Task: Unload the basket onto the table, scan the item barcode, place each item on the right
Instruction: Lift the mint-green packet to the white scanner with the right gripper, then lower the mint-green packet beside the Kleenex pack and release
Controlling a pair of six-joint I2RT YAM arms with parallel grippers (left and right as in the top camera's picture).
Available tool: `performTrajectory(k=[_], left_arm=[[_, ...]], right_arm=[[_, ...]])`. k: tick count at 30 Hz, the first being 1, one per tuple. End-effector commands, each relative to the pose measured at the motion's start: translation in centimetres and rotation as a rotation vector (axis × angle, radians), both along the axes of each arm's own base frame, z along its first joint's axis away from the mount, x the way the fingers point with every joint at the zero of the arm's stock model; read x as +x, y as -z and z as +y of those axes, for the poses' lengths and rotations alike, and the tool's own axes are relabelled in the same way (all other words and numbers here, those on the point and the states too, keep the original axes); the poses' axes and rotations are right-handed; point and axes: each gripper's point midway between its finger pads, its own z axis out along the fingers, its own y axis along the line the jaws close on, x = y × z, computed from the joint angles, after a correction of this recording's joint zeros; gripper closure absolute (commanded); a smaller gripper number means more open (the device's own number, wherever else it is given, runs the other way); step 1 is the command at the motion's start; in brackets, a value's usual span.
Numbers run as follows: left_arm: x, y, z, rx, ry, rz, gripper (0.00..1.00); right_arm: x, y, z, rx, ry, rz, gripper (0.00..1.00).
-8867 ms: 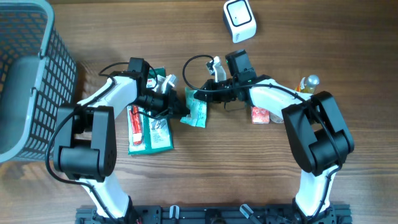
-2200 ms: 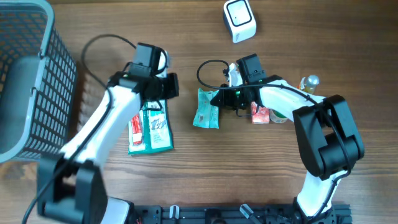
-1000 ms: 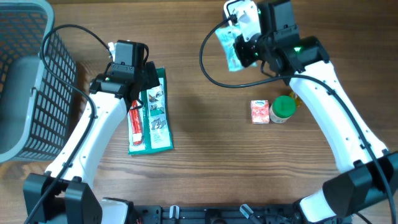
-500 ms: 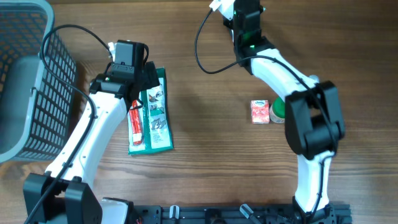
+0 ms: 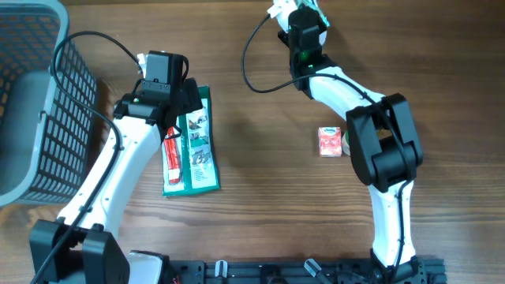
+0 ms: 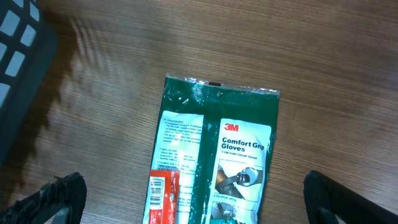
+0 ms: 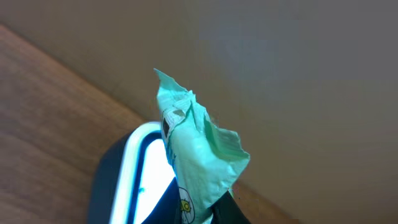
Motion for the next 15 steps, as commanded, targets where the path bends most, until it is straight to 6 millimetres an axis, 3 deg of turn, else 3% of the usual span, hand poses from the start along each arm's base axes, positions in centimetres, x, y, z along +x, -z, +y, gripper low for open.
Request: performTrajectory(k=[1, 5, 7, 8, 9, 11, 14, 15], left_arm=[[0.4, -0.7, 0.2, 0.01, -0.005, -0.017, 0.0], [0.4, -0.7, 0.2, 0.01, -0.005, -0.017, 0.0], [0.4, -0.7, 0.2, 0.01, -0.005, -0.017, 0.0], [0.4, -0.7, 0.2, 0.011, -0.004, -0.017, 0.0], [0.4, -0.7, 0.2, 0.01, -0.005, -0.017, 0.0], [0.4, -0.7, 0.2, 0.01, -0.005, -0.017, 0.0], [0.4, -0.7, 0.2, 0.01, -0.005, -0.017, 0.0], [0.4, -0.7, 0.2, 0.01, -0.005, -0.017, 0.0]], right_arm=[[-0.3, 1.7, 1.1, 0.105, -0.009, 0.05, 0.96], [-0.3, 1.6, 1.5, 0.149, -0.001, 0.045, 0.96], [-0.2, -0.1, 1.6, 0.159, -0.006, 0.004, 0.96], [-0.3, -3.1, 1.6, 0.177, -0.013, -0.04, 0.96], [-0.4, -4.5, 1.6, 0.185, -0.014, -0.059, 0.96], [-1.2, -9.4, 1.2, 0.208, -0.019, -0.114, 0.96], [-3.7, -14.0, 0.2, 0.204, -0.017, -0.092, 0.96], [-4.7, -14.8, 0.0, 0.205, -0.024, -0.056, 0.96]])
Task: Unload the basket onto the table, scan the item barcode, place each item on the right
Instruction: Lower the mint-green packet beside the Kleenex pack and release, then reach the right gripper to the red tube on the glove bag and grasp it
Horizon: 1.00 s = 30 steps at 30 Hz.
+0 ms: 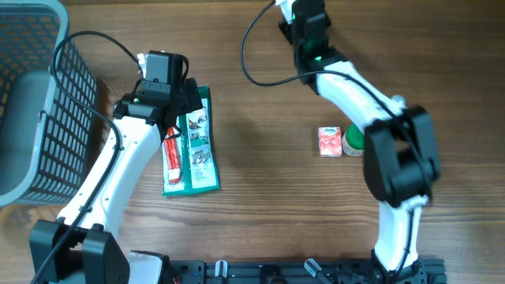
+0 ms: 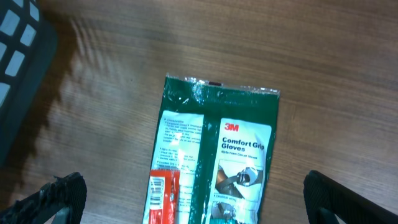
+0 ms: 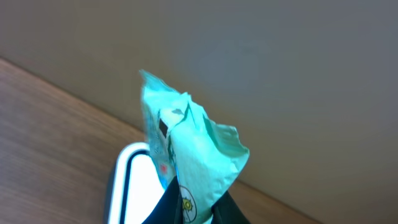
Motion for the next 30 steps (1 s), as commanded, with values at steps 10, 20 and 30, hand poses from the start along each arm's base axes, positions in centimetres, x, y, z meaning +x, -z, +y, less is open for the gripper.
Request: performTrajectory(k=[10, 20, 30], left_arm=[[0.4, -0.7, 0.2, 0.01, -0.005, -0.02, 0.0], [0.4, -0.7, 0.2, 0.01, -0.005, -0.02, 0.0], [0.4, -0.7, 0.2, 0.01, -0.005, -0.02, 0.0]], right_arm=[[-24.7, 3.0, 2.3, 0.491, -0.056, 1.087, 0.96], [-29.1, 12.5, 1.0, 0.581, 0.186, 1.266, 0.96], [-28.7, 13.9, 0.3, 0.566, 0.214, 1.223, 0.92]])
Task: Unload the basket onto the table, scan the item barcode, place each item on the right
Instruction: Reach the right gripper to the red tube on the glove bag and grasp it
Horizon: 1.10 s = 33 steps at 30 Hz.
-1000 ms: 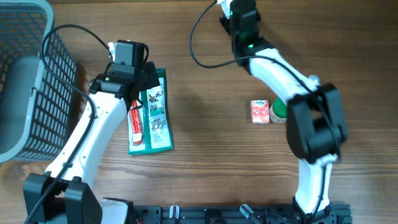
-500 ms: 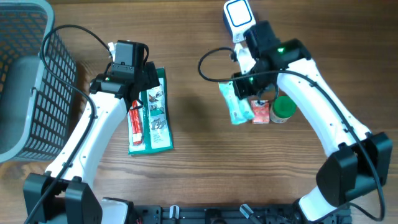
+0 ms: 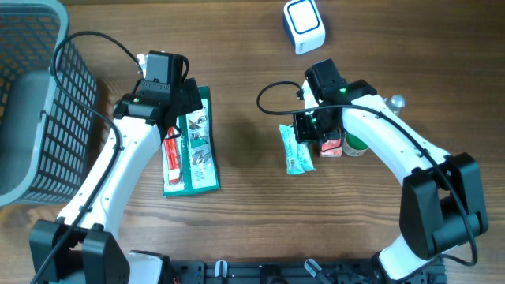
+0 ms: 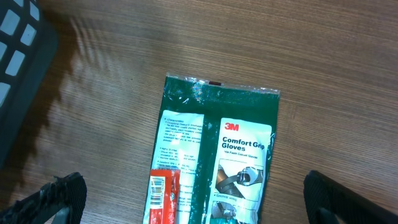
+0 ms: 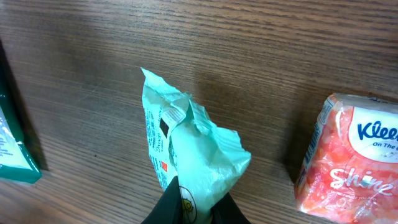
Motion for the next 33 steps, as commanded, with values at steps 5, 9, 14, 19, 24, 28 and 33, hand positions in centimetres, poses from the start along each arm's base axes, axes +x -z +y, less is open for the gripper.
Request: performTrajectory(k=[5, 9, 14, 19, 24, 28, 33], left_arm=[[0.4, -0.7, 0.2, 0.009, -0.005, -0.019, 0.0], [0.4, -0.7, 0.2, 0.01, -0.004, -0.019, 0.0], [0.4, -0.7, 0.2, 0.009, -0.005, -0.019, 0.0], [0.4, -0.7, 0.2, 0.009, -0.005, -0.019, 0.0], [0.4, -0.7, 0.2, 0.009, -0.005, -0.019, 0.0], [0.4, -0.7, 0.2, 0.009, -0.005, -0.019, 0.0], [0.8, -0.9, 0.1, 0.006, -0.005, -0.038, 0.0]], right_arm=[[-0.1, 0.5, -0.1, -0.022, 0.011, 0.007, 0.92], [0.0, 0.5, -0.3, -0.034, 0.013, 0.001, 0.77], [0.4, 0.6, -0.6, -0.053, 0.018, -0.015, 0.49], [0.3, 0.3, 1.5, -0.019, 0.026, -0.031, 0.5], [-0.4, -0.4, 6.8, 0.068, 0.041, -0.061, 0.5], [-0.9, -1.0, 10.0, 0.12, 0.002, -0.105, 0.38], [-1.4, -1.1, 11.0, 0.131, -0.005, -0.105, 0.11]])
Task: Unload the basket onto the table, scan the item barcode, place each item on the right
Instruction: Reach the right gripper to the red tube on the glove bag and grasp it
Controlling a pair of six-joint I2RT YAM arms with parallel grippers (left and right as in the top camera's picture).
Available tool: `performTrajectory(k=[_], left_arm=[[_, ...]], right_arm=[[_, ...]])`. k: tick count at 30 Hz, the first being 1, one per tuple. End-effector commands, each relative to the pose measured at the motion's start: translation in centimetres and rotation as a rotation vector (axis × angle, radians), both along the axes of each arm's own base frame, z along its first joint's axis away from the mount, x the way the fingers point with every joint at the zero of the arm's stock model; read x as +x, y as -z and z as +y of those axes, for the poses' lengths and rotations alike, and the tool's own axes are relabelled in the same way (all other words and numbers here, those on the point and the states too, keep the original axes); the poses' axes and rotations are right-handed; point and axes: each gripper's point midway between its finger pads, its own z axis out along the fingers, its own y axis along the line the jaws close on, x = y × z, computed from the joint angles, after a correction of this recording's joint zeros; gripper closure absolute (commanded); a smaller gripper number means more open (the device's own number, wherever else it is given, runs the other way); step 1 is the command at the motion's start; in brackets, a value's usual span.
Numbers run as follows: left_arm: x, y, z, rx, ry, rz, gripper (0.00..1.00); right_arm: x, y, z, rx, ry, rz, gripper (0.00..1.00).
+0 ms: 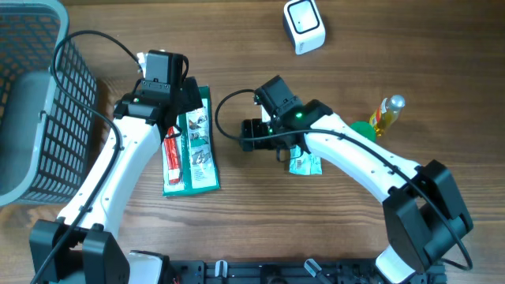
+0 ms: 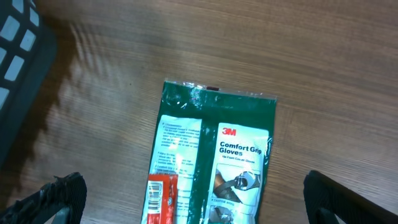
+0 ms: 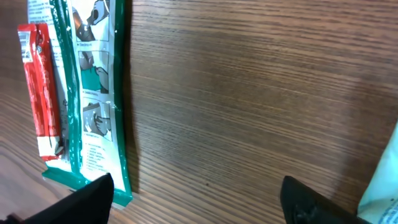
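Note:
A white barcode scanner (image 1: pixel 304 25) stands at the table's far edge. A mint-green packet (image 1: pixel 303 163) lies flat mid-table, its edge showing in the right wrist view (image 3: pixel 384 180). My right gripper (image 1: pixel 249 134) is open and empty over bare wood, between that packet and a green 3M gloves pack (image 3: pixel 93 87). A red packet (image 3: pixel 39 87) lies along the pack's left side. My left gripper (image 2: pixel 199 202) hangs open above the gloves pack (image 2: pixel 211 155), its fingers wide on either side.
A grey mesh basket (image 1: pixel 35 95) fills the far left. A yellow bottle (image 1: pixel 387 113) and a green item (image 1: pixel 361 130) lie right of my right arm. Cables trail from both wrists.
The right gripper was shut on the mint-green packet beside a pink Kleenex pack. Now the packet lies on the table and the gripper is open, further left near the gloves pack.
My right gripper first held the mint-green packet up at the scanner on the far edge, and still did half a second later. Then it had the packet low over mid-table. Now the packet rests there, released. The left gripper stayed open over the gloves pack throughout.

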Motion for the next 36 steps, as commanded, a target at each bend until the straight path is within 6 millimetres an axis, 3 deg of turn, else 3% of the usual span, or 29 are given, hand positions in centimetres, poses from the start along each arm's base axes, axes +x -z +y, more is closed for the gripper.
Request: performTrajectory(k=[1, 3, 5, 7, 9, 11, 12, 13, 19, 24, 36], left_arm=[[0.5, -0.8, 0.2, 0.008, -0.005, -0.025, 0.0], [0.2, -0.6, 0.4, 0.021, -0.006, -0.01, 0.02], [-2.0, 0.5, 2.6, 0.068, -0.079, 0.086, 0.48], [-3.6, 1.3, 5.3, 0.041, -0.207, 0.144, 0.52], [-4.4, 1.6, 7.4, 0.012, -0.296, 0.161, 0.44], [-4.5, 2.0, 8.1, -0.07, -0.324, 0.173, 0.37], [-4.5, 2.2, 8.2, -0.106, -0.328, 0.177, 0.23], [-4.6, 2.2, 8.3, -0.121, -0.331, 0.178, 0.0], [-4.6, 2.2, 8.3, -0.124, -0.33, 0.178, 0.0], [-4.6, 2.2, 8.3, -0.124, -0.33, 0.178, 0.0], [-4.6, 2.2, 8.3, -0.124, -0.33, 0.178, 0.0]], right_arm=[[-0.3, 0.4, 0.2, 0.001, 0.006, 0.018, 0.07], [-0.3, 0.4, 0.2, 0.001, 0.006, 0.017, 0.05], [-0.6, 0.3, 0.6, 0.025, -0.008, 0.033, 0.2], [-1.2, -0.5, 2.5, 0.102, -0.063, 0.036, 0.41], [-1.6, -1.4, 5.0, 0.158, -0.12, -0.015, 0.48], [-2.3, -2.1, 8.3, 0.204, -0.186, -0.097, 0.56], [-2.5, -2.3, 9.9, 0.216, -0.211, -0.144, 0.58], [-2.9, -2.3, 11.5, 0.216, -0.229, -0.202, 0.58], [-4.9, 0.3, 19.2, 0.24, -0.276, -0.44, 0.54], [-4.4, 2.4, 20.0, 0.241, -0.265, -0.46, 0.58], [-4.8, 5.5, 18.8, 0.176, -0.211, -0.373, 0.62]])
